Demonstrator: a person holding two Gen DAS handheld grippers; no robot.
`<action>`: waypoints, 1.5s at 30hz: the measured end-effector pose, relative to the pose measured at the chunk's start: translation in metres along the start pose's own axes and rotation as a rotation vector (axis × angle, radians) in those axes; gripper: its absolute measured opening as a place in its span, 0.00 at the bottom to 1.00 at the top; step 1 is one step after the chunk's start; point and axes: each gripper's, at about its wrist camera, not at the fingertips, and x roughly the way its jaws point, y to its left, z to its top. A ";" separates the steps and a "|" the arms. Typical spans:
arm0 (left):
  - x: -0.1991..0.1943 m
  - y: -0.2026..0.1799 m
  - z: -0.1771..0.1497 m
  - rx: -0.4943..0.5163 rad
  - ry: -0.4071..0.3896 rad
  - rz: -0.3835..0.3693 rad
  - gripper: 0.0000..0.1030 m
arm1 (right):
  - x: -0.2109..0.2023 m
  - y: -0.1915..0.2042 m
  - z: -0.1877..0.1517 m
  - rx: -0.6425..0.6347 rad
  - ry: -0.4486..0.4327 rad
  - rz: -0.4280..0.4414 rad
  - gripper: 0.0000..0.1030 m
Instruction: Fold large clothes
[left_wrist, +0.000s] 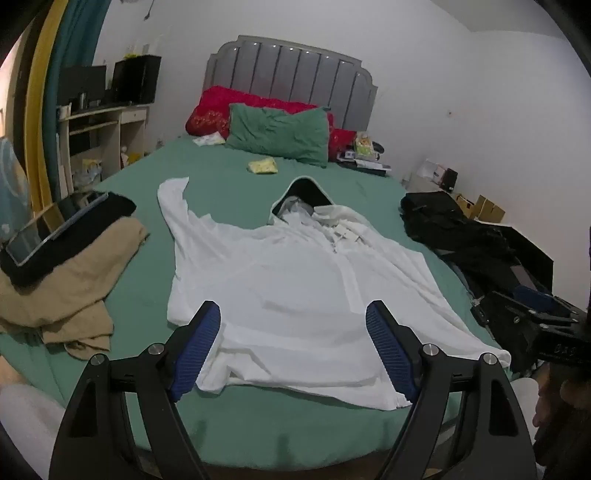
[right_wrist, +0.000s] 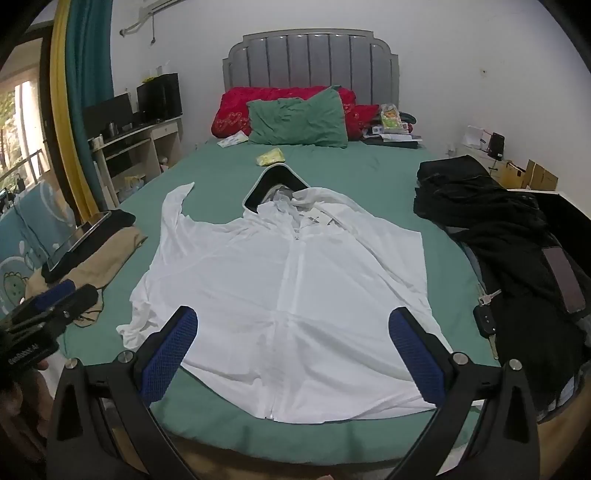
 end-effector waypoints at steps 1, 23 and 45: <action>-0.001 -0.001 0.000 0.005 -0.002 0.002 0.82 | 0.000 -0.001 0.000 0.001 0.001 0.000 0.99; 0.003 -0.009 0.003 0.038 0.034 0.059 0.82 | 0.008 -0.002 -0.002 -0.003 0.008 0.006 0.99; 0.000 -0.014 0.004 0.048 0.027 0.070 0.81 | 0.010 -0.011 -0.007 0.011 0.005 0.008 0.99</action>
